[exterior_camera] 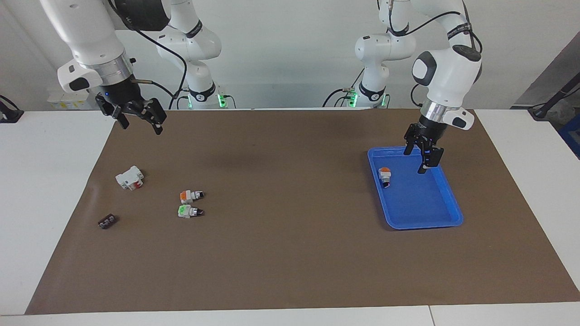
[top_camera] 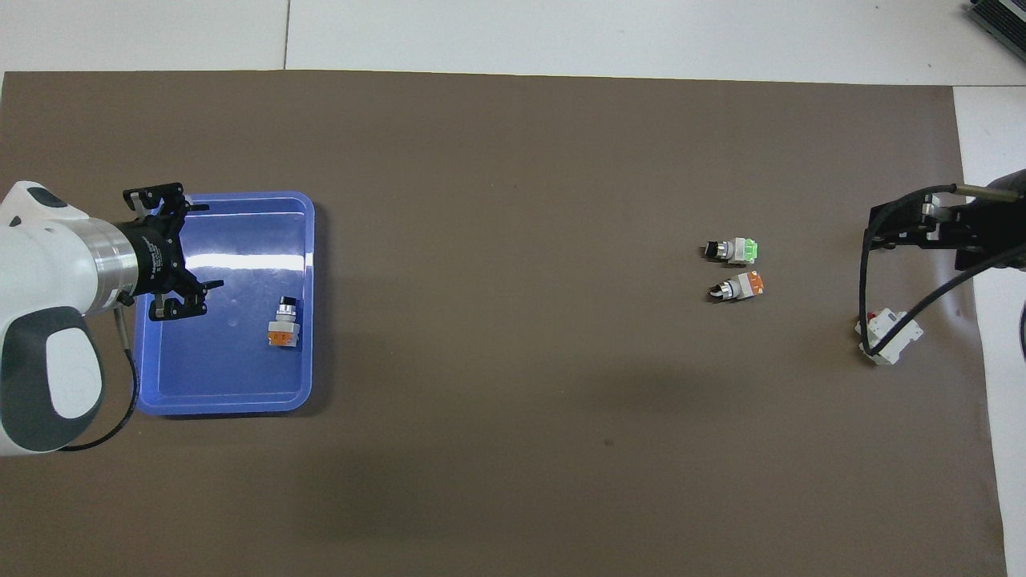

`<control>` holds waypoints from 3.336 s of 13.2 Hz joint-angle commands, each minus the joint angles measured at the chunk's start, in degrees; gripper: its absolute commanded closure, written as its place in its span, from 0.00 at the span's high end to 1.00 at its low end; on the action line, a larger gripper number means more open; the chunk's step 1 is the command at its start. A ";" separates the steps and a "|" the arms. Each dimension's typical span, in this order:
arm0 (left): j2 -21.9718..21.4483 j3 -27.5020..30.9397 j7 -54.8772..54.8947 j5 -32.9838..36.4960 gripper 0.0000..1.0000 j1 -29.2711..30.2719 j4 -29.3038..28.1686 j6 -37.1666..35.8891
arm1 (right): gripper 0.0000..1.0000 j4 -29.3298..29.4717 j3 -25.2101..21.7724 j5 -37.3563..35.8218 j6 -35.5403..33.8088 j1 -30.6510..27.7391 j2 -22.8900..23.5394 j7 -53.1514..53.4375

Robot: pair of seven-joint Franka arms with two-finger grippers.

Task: Turn and place switch with both arms

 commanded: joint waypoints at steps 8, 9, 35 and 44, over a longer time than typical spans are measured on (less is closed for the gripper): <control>0.49 0.10 44.89 1.12 1.00 0.24 1.11 0.53 | 1.00 1.65 1.32 1.95 -3.84 -1.73 -0.28 -1.50; 0.49 0.19 52.89 1.04 1.00 0.41 1.11 0.36 | 1.00 3.40 1.24 2.03 -6.30 -1.99 -0.02 -1.50; 5.15 -0.51 101.14 9.38 1.00 3.05 40.66 -52.72 | 1.00 2.28 1.15 2.56 -3.69 -1.82 -0.28 -1.50; 2.34 6.15 101.05 9.74 1.00 -7.31 38.72 -55.18 | 1.00 2.19 1.15 2.82 -3.25 -1.82 -0.19 -1.50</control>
